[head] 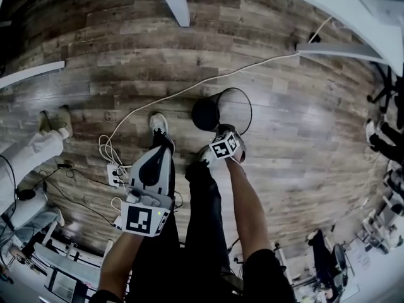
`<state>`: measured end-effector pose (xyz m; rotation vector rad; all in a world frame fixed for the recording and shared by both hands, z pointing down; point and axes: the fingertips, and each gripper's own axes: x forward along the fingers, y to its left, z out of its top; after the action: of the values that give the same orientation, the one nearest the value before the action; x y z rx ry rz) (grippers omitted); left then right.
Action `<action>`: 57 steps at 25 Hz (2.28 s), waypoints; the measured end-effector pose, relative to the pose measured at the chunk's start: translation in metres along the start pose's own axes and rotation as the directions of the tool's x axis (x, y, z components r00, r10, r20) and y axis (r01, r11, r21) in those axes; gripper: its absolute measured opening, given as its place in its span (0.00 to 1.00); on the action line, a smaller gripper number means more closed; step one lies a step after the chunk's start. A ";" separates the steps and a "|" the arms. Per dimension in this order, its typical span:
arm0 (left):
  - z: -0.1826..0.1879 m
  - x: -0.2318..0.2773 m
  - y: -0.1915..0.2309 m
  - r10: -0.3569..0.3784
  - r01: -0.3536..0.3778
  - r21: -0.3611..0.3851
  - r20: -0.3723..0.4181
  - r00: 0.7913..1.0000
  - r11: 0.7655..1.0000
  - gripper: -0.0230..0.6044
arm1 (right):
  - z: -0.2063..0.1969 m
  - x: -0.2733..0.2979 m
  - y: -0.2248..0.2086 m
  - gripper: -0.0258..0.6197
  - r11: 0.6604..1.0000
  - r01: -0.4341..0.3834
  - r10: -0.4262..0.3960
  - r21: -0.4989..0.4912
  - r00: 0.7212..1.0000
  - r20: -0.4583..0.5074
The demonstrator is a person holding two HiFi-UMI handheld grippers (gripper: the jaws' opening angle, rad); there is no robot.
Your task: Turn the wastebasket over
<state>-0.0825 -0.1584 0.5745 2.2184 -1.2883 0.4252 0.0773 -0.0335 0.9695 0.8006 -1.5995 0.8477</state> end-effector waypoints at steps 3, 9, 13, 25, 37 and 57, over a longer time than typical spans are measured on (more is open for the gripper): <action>-0.001 0.004 -0.003 -0.010 0.010 0.008 -0.001 1.000 1.000 0.09 | -0.004 0.004 -0.013 0.11 0.999 0.019 -0.019 -0.035 1.000 -0.003; -0.004 0.012 -0.002 -0.016 0.016 0.005 -0.013 1.000 1.000 0.09 | 0.008 0.005 -0.024 0.11 0.983 0.063 -0.063 -0.173 0.998 0.006; -0.006 0.017 0.000 -0.019 0.019 0.009 -0.018 1.000 1.000 0.09 | 0.012 0.011 -0.004 0.11 0.949 0.093 -0.088 -0.301 0.996 0.028; -0.023 0.018 0.001 -0.016 0.016 0.013 -0.004 1.000 1.000 0.09 | -0.028 0.043 0.081 0.11 0.947 -0.005 0.000 -0.320 1.000 -0.015; -0.050 0.008 0.012 0.009 -0.009 -0.013 -0.013 1.000 1.000 0.09 | -0.043 0.068 0.119 0.12 0.951 -0.061 0.056 -0.303 0.998 -0.027; -0.067 -0.016 0.026 0.044 -0.043 -0.033 0.012 0.999 0.999 0.09 | -0.054 0.078 0.132 0.18 0.954 -0.068 0.071 -0.293 0.997 0.000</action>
<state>-0.1130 -0.1184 0.6278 2.1729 -1.3426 0.4049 -0.0210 0.0750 1.0393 0.5408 -1.7213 0.6354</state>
